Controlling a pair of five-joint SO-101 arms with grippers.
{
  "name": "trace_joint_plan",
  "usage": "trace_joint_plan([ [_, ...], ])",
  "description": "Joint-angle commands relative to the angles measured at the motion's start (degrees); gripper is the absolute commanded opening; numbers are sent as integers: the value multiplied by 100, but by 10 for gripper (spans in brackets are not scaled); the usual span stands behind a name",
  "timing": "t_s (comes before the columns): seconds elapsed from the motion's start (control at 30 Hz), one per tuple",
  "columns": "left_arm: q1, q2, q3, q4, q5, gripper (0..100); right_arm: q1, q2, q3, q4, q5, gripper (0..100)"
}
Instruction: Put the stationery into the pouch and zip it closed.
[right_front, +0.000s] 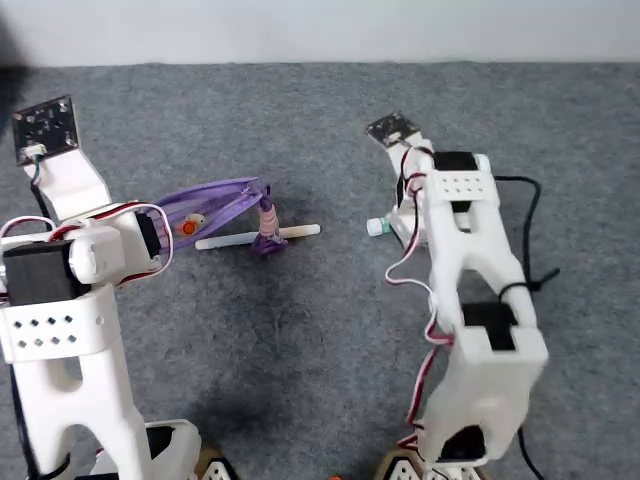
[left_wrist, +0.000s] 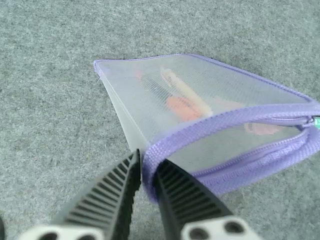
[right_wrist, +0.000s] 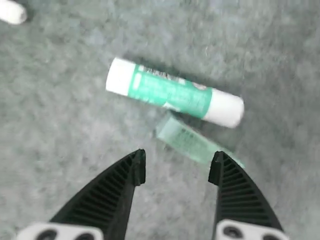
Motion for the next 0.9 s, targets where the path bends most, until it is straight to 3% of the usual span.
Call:
trace_joint_plan([
  [0.0, 35, 0, -286, -149, 35, 13, 13, 391, -413, 48, 105, 199],
  [0.13, 35, 0, -286, -149, 35, 13, 4, 787, -404, 154, 105, 187],
  [0.33, 35, 0, -286, -149, 35, 13, 31, 954, -404, 189, 97, 31],
  [0.43, 35, 0, -286, -149, 35, 13, 40, 936, -413, 189, 97, 60],
  [0.63, 35, -9, -286, -149, 35, 13, 40, 356, -413, 312, 97, 214],
  [0.87, 35, -9, -286, -149, 35, 13, -295, 48, -404, 637, 114, 228],
])
